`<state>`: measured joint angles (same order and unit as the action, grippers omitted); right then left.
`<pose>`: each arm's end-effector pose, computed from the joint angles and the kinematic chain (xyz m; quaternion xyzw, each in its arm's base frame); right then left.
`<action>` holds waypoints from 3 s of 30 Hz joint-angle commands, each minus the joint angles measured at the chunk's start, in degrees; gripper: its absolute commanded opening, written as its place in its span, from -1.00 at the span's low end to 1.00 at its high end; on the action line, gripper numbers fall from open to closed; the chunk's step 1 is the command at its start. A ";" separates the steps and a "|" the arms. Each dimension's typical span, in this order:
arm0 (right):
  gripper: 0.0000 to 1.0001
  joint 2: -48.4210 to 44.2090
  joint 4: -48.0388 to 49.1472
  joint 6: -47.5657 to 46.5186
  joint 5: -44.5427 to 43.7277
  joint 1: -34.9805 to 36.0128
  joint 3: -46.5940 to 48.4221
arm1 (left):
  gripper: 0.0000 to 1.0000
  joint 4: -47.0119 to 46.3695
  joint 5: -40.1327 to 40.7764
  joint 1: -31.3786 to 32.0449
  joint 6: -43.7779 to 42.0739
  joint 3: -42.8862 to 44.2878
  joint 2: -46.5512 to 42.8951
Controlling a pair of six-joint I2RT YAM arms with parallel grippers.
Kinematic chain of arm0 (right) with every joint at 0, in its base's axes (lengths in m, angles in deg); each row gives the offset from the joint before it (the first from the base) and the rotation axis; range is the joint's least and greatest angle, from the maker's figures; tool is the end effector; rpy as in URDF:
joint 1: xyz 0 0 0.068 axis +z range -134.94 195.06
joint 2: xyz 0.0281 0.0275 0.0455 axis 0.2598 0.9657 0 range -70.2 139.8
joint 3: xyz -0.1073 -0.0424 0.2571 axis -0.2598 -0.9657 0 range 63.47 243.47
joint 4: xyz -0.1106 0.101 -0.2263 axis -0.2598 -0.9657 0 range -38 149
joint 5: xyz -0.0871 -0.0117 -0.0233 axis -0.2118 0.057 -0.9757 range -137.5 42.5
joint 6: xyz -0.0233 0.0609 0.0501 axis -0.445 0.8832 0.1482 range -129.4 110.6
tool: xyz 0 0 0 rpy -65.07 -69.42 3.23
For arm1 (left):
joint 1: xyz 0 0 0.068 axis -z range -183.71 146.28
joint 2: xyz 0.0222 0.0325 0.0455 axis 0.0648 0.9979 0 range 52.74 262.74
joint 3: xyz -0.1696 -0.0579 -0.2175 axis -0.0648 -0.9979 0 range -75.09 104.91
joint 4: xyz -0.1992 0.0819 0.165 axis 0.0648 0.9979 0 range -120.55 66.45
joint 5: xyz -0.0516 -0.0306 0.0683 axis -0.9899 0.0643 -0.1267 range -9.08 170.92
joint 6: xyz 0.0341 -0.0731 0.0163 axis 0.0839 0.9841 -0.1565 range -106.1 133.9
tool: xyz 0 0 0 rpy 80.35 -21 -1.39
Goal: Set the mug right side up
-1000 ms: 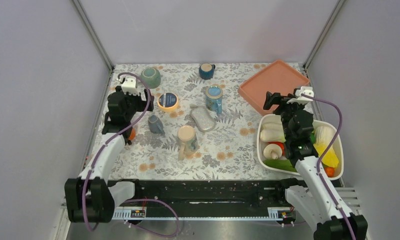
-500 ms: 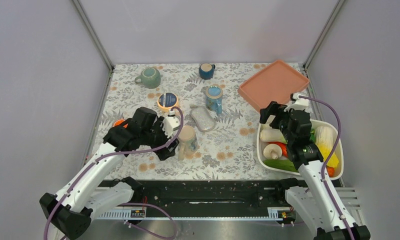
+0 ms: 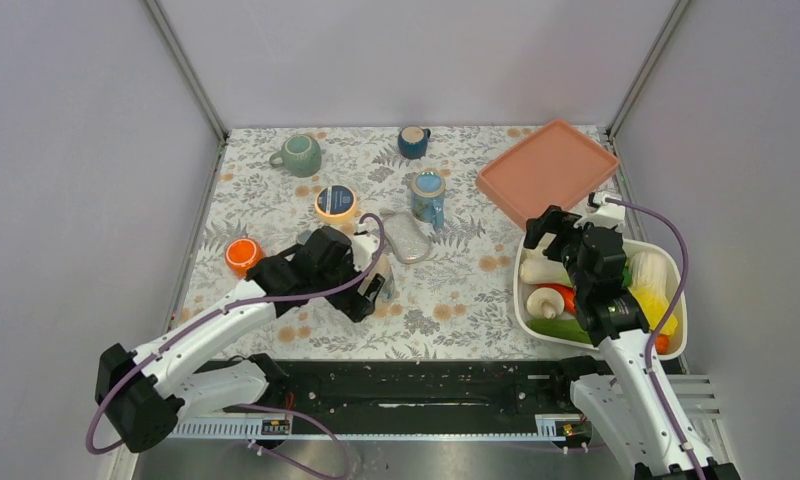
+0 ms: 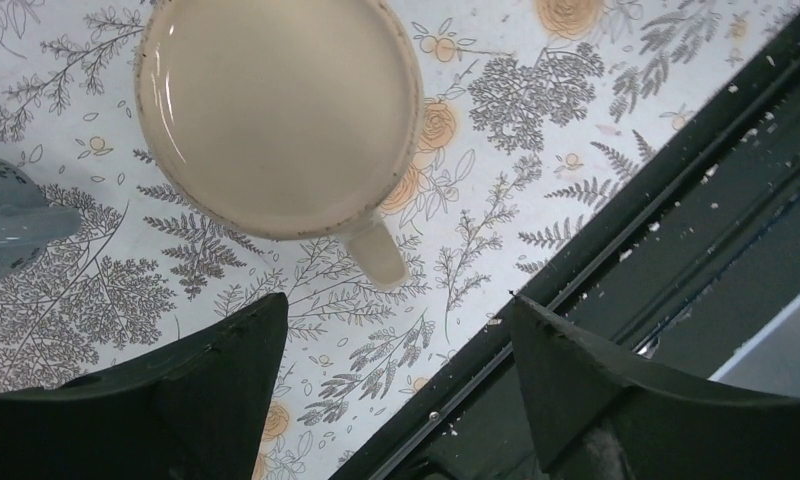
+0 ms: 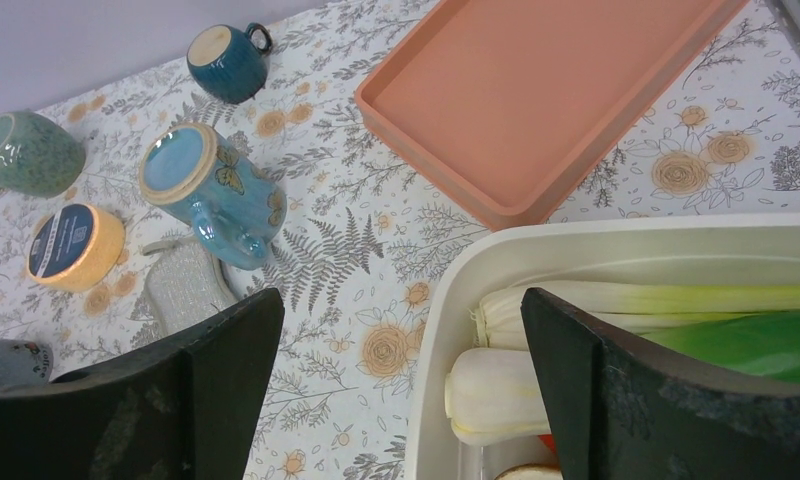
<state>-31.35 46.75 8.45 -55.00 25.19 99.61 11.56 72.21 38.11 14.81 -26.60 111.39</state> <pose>0.2038 0.0268 0.2954 0.0930 0.7870 0.0965 0.6023 0.1631 -0.1605 0.2463 0.3528 0.8754 -0.1844 0.2741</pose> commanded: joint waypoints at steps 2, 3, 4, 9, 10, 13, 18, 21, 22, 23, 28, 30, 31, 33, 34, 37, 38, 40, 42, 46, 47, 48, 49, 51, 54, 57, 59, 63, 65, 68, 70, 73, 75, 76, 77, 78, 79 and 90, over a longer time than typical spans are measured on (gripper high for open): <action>0.97 -2.09 3.12 0.98 -2.81 0.33 -1.51 | 0.67 -6.58 9.86 2.15 8.14 -0.26 3.06; 0.97 -2.19 3.05 0.82 -2.98 0.33 -1.62 | 0.64 -6.42 10.68 2.17 8.49 -0.10 3.56; 0.97 -2.28 3.09 0.71 -3.10 0.33 -1.67 | 0.64 -6.27 11.41 2.23 8.70 0.02 4.12; 0.97 -2.02 3.20 0.94 -2.92 0.35 -1.33 | 0.44 -5.64 14.57 2.52 10.24 1.23 8.15; 0.97 -2.07 3.29 0.96 -2.71 0.33 -1.24 | 0.42 -5.34 15.28 2.59 10.51 1.59 9.23; 0.97 -2.65 3.78 0.83 -2.54 0.37 -1.29 | 0.39 -6.17 16.07 2.80 10.62 1.80 11.43; 0.97 -4.00 5.25 -0.10 -3.06 0.38 -1.89 | 0.13 -9.75 19.57 2.88 7.88 1.46 15.24; 0.97 -4.15 5.31 -0.91 -3.15 0.34 -2.00 | -0.04 -11.69 18.40 2.87 7.09 0.58 15.07; 0.97 -4.08 5.33 -1.04 -3.09 0.38 -1.99 | -0.12 -12.42 17.69 2.84 6.68 0.26 14.81; 0.97 -3.98 5.31 -1.16 -2.96 0.33 -2.05 | -0.23 -13.11 16.89 2.81 6.14 0.13 14.67; 0.97 -3.40 4.85 -1.15 -1.08 0.34 -2.57 | -0.99 -13.92 11.81 2.66 4.52 0.65 13.41; 0.97 -2.90 3.39 -1.10 0.51 0.38 -1.92 | -1.00 -13.45 9.22 2.34 4.11 1.52 13.40; 0.97 -2.62 2.49 -0.76 1.55 0.33 -1.50 | -1.00 -13.24 6.81 1.91 3.89 2.14 13.58; 0.97 -2.12 0.46 0.96 4.77 0.35 -0.60 | -1.00 -13.54 1.96 -0.06 4.29 3.65 13.97; 0.97 -1.81 0.11 2.67 8.51 0.31 -0.34 | -1.00 -14.07 -0.74 -2.46 4.88 4.41 14.23; 0.97 0.09 2.89 10.90 17.77 0.65 -1.57 | -1.00 -15.94 -7.83 -7.77 6.95 7.09 15.12; 0.97 1.14 4.96 13.81 19.96 1.09 -2.39 | -1.00 -17.06 -10.00 -9.46 7.84 7.74 15.40; 0.97 3.65 8.77 18.15 21.69 3.55 -3.68 | -1.00 -19.97 -14.32 -12.78 11.08 8.13 16.00; 0.97 6.26 11.25 19.92 19.46 9.35 -3.91 | -1.00 -22.33 -18.43 -15.09 13.66 8.83 17.00; 0.97 13.52 22.63 25.17 20.36 17.16 -4.95 | -1.00 -23.90 -23.93 -16.72 18.03 11.98 19.44; 0.97 15.83 26.26 27.42 21.72 17.96 -5.52 | -1.00 -24.29 -25.56 -17.10 19.35 12.62 19.93; 0.97 18.11 29.97 29.63 23.21 18.48 -6.23 | -1.00 -24.65 -27.42 -17.43 20.74 13.29 20.33; 0.97 20.20 32.74 31.57 24.38 18.90 -6.73 | -1.00 -25.26 -28.81 -17.78 21.99 13.78 20.55; 0.97 23.45 33.94 33.75 25.07 19.41 -6.98 | -1.00 -26.21 -30.36 -17.94 23.91 14.37 20.40; 0.97 24.89 35.73 35.71 24.93 19.51 -9.08 | -1.00 -28.41 -32.07 -17.92 27.09 14.78 19.35; 0.97 25.22 50.14 41.57 28.00 19.65 -12.97 | -1.00 -30.57 -34.26 -17.76 30.74 15.39 18.52; 0.97 25.77 53.64 44.42 30.06 19.66 -12.72 | -1.00 -31.36 -35.18 -17.16 32.34 16.23 18.23; 0.97 27.06 59.67 47.86 31.93 19.92 -12.10 | -1.00 -32.54 -35.71 -14.73 34.41 16.07 17.32; 0.97 28.24 62.45 49.53 32.53 19.94 -11.83 | -1.00 -33.97 -36.97 -13.19 36.51 15.43 17.27; 0.75 30.73 70.90 54.42 34.45 19.97 -11.78 | -1.00 -34.65 -37.69 -10.78 37.84 15.15 17.30; 0.30 31.58 77.02 56.80 35.00 20.02 -11.69 | -1.00 -34.97 -37.62 -10.08 37.93 14.77 17.62; -0.47 30.18 74.14 55.13 34.86 19.92 -10.15 | -1.00 -34.13 -37.73 -9.92 36.79 14.69 18.36; -0.97 27.63 64.15 50.60 33.51 19.93 -8.18 | -1.00 -31.64 -36.53 -9.96 34.54 15.16 18.71; -1.00 25.97 57.96 47.30 32.28 19.90 -6.89 | -1.00 -30.24 -35.58 -10.09 33.05 15.49 18.91; -1.00 24.03 51.27 43.51 30.54 19.89 -5.32 | -0.95 -28.48 -34.56 -10.16 31.01 16.10 19.20; -1.00 21.93 43.76 39.05 28.43 19.92 -3.50 | -0.59 -24.07 -32.31 -10.18 28.40 17.74 19.45; -1.00 19.87 34.83 33.68 25.54 19.93 -0.84 | -0.12 -21.95 -29.40 -10.29 25.64 19.14 19.68; -1.00 19.74 -23.47 -8.93 -9.39 19.31 32.94 | 0.98 -3.72 -5.21 -11.90 -4.50 27.20 15.11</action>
<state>-13.80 37.33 16.97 -48.80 45.32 119.72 2.12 57.53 26.20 24.21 -2.43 129.81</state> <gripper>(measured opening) 0.235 0.988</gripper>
